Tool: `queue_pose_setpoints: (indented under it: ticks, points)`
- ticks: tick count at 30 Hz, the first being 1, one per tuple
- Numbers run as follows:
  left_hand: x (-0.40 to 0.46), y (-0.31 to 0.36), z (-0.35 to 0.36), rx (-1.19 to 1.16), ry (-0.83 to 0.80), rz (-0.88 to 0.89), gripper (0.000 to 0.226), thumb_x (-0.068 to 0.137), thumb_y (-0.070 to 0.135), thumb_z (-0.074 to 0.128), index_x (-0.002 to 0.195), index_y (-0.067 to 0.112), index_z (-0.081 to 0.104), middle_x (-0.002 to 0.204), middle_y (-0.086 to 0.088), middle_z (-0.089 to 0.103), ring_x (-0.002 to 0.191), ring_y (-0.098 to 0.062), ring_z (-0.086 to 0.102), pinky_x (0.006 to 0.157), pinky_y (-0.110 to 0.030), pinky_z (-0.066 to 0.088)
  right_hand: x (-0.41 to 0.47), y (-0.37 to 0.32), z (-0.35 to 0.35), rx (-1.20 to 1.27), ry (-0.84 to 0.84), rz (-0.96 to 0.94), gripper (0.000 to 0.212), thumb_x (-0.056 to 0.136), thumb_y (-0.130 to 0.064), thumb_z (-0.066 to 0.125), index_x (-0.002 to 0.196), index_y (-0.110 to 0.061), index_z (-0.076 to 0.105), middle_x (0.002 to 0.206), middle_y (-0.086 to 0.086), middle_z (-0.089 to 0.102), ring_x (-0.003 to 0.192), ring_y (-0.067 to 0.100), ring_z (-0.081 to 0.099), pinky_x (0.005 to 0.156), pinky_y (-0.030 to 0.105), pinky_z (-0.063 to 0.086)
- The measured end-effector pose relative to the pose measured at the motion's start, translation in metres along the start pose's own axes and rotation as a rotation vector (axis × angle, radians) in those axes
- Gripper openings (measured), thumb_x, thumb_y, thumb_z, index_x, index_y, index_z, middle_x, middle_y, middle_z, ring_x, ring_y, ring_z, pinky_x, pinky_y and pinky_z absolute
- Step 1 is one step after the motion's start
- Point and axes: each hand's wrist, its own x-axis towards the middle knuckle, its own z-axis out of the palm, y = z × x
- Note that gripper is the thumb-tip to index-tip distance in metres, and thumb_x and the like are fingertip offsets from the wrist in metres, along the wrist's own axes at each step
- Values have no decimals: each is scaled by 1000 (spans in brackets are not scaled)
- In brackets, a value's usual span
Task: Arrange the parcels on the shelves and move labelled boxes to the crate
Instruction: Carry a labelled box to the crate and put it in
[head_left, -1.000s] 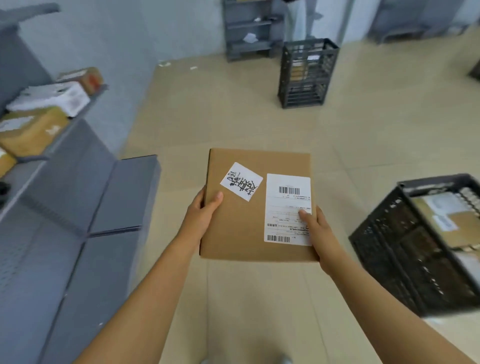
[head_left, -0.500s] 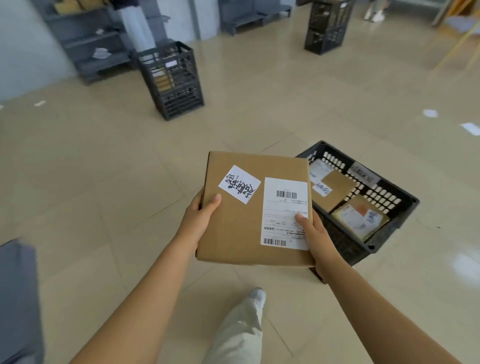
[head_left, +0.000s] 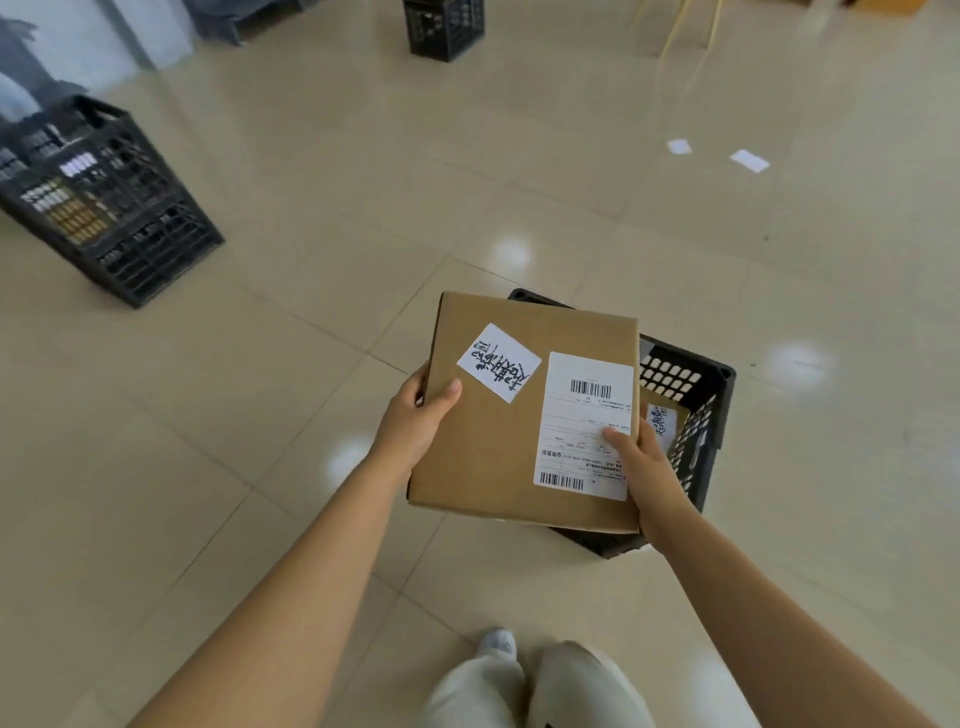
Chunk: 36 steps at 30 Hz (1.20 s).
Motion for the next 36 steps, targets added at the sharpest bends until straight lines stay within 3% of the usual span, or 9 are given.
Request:
queue_pose_setpoints:
  ticks: [2, 5, 11, 14, 20, 24, 29, 32, 36]
  points:
    - [29, 1, 16, 75, -17, -4, 47, 90, 46, 65, 134, 34, 54, 119, 15, 66, 110, -11, 64, 94, -36, 53, 20, -1, -6, 34, 42, 53, 43, 96, -32, 57, 136, -34, 43, 120, -1, 65, 103, 21, 66, 89, 43, 54]
    - [69, 4, 45, 172, -16, 10, 38, 94, 39, 62, 130, 30, 56, 107, 16, 64, 101, -8, 64, 77, -24, 52, 53, -6, -17, 79, 79, 105, 40, 97, -26, 57, 133, -31, 41, 115, -1, 65, 97, 19, 67, 74, 34, 55]
    - [155, 0, 93, 314, 24, -85, 56, 91, 46, 60, 141, 24, 46, 131, -1, 55, 109, -19, 60, 88, -36, 53, 138, -8, -29, 71, 76, 179, 43, 97, -23, 57, 137, -24, 39, 117, -1, 63, 98, 19, 66, 85, 41, 54]
    - [189, -3, 111, 365, 22, -153, 53, 95, 36, 59, 140, 17, 41, 127, 0, 56, 102, -18, 56, 79, -31, 45, 172, -5, -30, 63, 82, 218, 50, 98, -26, 56, 142, -23, 34, 121, 0, 60, 102, 20, 64, 86, 41, 53]
    - [249, -23, 137, 426, -38, -253, 48, 97, 30, 56, 140, 17, 37, 116, 4, 53, 100, -18, 52, 81, -32, 42, 231, 6, -30, 34, 122, 295, 53, 98, -28, 56, 145, -25, 32, 126, 1, 58, 110, 23, 61, 100, 51, 49]
    - [293, -49, 148, 459, -67, -255, 44, 96, 24, 55, 138, 19, 43, 130, -3, 54, 102, -18, 55, 79, -32, 44, 269, 22, -22, 9, 130, 347, 53, 99, -23, 55, 146, -20, 30, 126, 2, 56, 109, 24, 60, 97, 48, 51]
    - [332, -91, 153, 520, -99, -303, 42, 92, 22, 55, 134, 22, 49, 132, -7, 51, 105, -22, 59, 78, -32, 48, 303, 55, -4, -2, 117, 423, 49, 99, -19, 55, 144, -17, 35, 127, 3, 55, 110, 24, 60, 89, 40, 52]
    - [343, -111, 153, 527, -127, -337, 65, 91, 22, 58, 150, 23, 32, 145, -4, 44, 121, -23, 54, 87, -32, 48, 316, 71, 5, 8, 123, 441, 51, 98, -17, 56, 144, -18, 34, 133, 4, 54, 112, 25, 60, 95, 45, 52]
    - [356, -124, 155, 543, -83, -272, 80, 91, 20, 58, 157, 26, 14, 153, -2, 32, 133, -23, 45, 91, -32, 44, 330, 75, 14, 0, 141, 401, 47, 98, -22, 58, 140, -21, 36, 103, -16, 56, 95, 14, 61, 85, 39, 54]
